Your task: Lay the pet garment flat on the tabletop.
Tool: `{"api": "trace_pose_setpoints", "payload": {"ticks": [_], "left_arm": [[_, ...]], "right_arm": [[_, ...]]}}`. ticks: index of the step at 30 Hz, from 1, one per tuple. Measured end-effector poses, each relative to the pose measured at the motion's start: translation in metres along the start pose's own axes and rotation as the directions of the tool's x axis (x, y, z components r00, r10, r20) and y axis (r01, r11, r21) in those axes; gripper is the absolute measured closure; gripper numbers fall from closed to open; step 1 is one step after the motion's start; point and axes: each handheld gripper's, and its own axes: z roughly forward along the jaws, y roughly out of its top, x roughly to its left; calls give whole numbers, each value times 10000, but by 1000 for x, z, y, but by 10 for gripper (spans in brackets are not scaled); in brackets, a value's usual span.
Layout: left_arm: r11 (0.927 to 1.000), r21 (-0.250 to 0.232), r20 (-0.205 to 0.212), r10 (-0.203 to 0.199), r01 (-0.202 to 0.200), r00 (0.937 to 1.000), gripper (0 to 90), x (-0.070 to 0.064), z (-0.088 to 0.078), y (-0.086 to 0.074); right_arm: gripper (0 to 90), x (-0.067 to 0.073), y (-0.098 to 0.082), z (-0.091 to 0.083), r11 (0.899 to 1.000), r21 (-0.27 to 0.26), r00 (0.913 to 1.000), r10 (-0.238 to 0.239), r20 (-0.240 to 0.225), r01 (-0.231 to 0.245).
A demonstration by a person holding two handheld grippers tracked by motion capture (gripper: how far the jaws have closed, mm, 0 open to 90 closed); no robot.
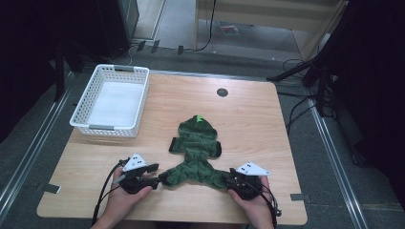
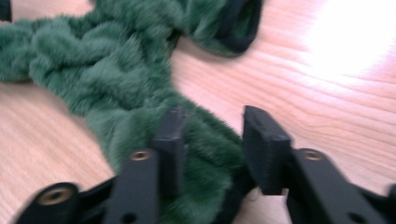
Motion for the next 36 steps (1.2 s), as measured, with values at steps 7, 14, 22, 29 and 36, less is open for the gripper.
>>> {"api": "trace_pose_setpoints", "payload": {"ticks": [7,14,22,29,36], "left_arm": [[9948,-801,-698,-685,629,9952,413,24,-21,-2],[9897,-1277,-1106,-788,645,9907,358,41,-39,-9],[9781,-1945,-1883,-1110,737,9758,272,67,-68,-19],[9639,-2324,-2339,-1848,1296,9545,187,89,-90,-26],[9621,-2251,-2979,-2184,1540,9293,109,111,-115,-36]], "right_arm": [[479,-15,-1,-6,9948,-562,9964,847,45,-843],[384,-25,0,-13,9906,-885,9936,1079,333,-1046],[200,-42,0,-24,9840,-1179,9851,1451,927,-1338],[109,-58,-4,-32,9801,-1276,9767,1690,1324,-1523],[51,-77,-11,-40,9710,-1419,9677,2119,1365,-1926]]}}
